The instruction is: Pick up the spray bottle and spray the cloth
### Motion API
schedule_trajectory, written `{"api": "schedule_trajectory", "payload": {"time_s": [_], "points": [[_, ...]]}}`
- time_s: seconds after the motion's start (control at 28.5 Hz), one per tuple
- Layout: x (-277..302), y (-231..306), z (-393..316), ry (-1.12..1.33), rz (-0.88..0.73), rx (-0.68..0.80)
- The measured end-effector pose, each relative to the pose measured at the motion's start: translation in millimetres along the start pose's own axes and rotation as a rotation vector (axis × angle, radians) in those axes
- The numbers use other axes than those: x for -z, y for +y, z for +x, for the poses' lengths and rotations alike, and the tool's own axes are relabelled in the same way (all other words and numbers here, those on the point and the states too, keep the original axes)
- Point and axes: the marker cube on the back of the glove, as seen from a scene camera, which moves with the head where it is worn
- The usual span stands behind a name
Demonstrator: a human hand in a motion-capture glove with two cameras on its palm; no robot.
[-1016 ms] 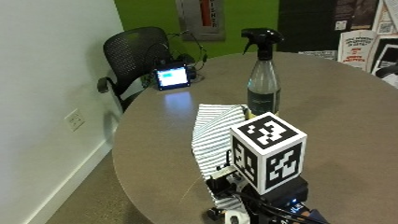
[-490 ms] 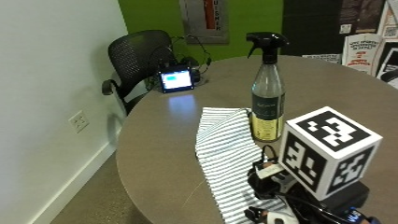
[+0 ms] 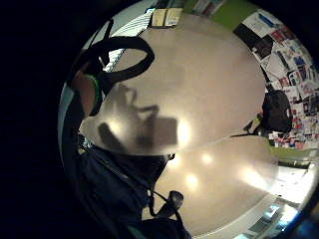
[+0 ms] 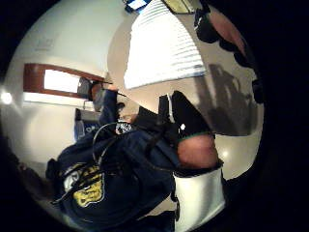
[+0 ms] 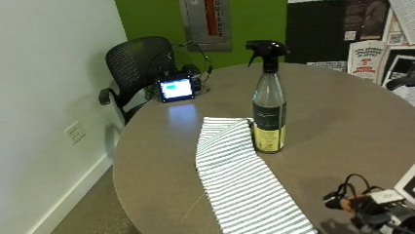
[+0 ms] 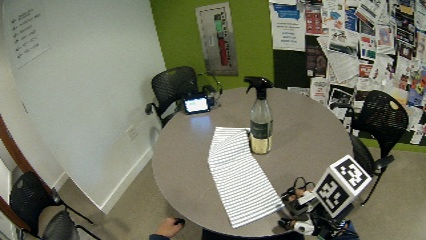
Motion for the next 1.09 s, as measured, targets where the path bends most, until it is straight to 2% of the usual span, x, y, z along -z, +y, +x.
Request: {"api": "schedule_trajectory", "payload": {"time_s": [0.14,0.28,0.42,0.53,0.6,0.88,1.09], "points": [[24.2,-4.2,15.2,-0.101,0.037,-0.072],[55.0,-34.7,31.0,-0.215,0.115,-0.084],[72.7,-86.1,50.8,-0.525,0.221,-0.013],[90.9,-123.7,56.0,-0.79,0.295,-0.071],[100.7,-149.0,60.2,-0.87,0.322,-0.13],[79.1,-212.6,78.4,-0.901,0.27,-0.22],[48.3,-222.3,100.5,-0.911,0.311,-0.208]]}}
